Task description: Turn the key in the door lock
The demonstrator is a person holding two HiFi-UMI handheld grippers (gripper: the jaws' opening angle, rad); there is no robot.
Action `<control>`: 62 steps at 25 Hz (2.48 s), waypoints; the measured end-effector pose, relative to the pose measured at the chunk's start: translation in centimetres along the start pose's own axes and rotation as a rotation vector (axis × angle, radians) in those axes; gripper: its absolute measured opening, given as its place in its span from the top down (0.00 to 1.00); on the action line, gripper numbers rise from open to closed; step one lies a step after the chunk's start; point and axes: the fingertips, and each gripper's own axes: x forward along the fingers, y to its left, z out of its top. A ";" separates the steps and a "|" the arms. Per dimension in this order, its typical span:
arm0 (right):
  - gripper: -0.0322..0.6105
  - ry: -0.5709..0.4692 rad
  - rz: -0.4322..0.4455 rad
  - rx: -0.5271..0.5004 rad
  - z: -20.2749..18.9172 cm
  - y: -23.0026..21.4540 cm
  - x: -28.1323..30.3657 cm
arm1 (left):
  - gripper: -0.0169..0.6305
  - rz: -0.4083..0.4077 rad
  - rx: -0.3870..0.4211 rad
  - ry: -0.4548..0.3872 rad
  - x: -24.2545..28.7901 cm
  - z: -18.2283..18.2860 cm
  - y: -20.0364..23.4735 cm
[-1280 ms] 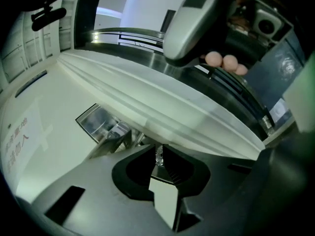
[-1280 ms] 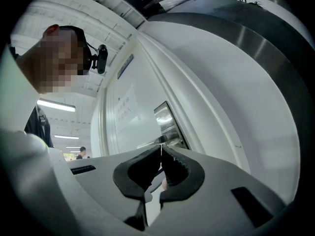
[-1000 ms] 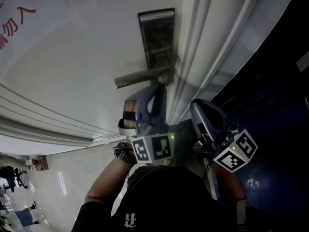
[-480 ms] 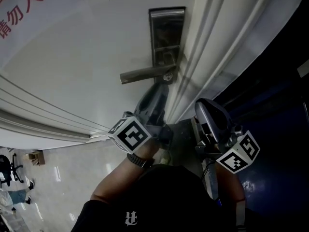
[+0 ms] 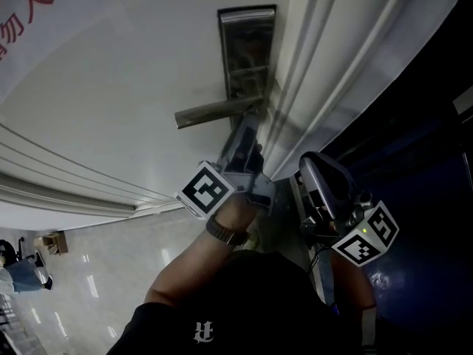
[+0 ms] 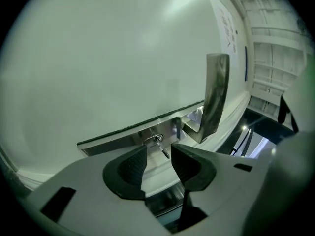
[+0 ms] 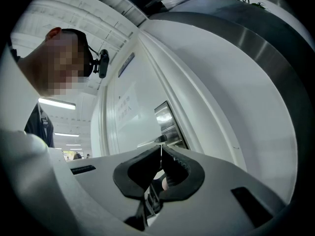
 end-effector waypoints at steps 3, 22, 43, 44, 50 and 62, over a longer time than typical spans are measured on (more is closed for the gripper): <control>0.92 0.008 0.000 0.000 -0.2 -0.1 -0.1 | 0.77 -0.011 -0.001 -0.028 0.5 0.1 0.1; 0.93 0.011 0.010 0.006 -0.4 -0.2 -0.1 | 0.90 0.144 0.647 0.042 0.7 -0.2 -1.1; 0.92 -0.007 0.016 0.014 -0.1 -0.2 -0.3 | 0.91 0.296 1.714 0.233 1.1 -1.6 -1.9; 0.93 -0.008 0.016 0.014 -0.1 -0.3 -0.3 | 0.91 0.299 1.761 0.246 1.1 -1.6 -1.9; 0.92 -0.012 0.012 0.017 0.0 -0.4 -0.4 | 0.92 0.307 2.009 0.311 1.1 -2.1 -1.8; 0.93 -0.008 0.017 0.013 0.1 -0.4 -0.1 | 0.93 0.266 2.313 0.407 1.0 -2.7 -1.4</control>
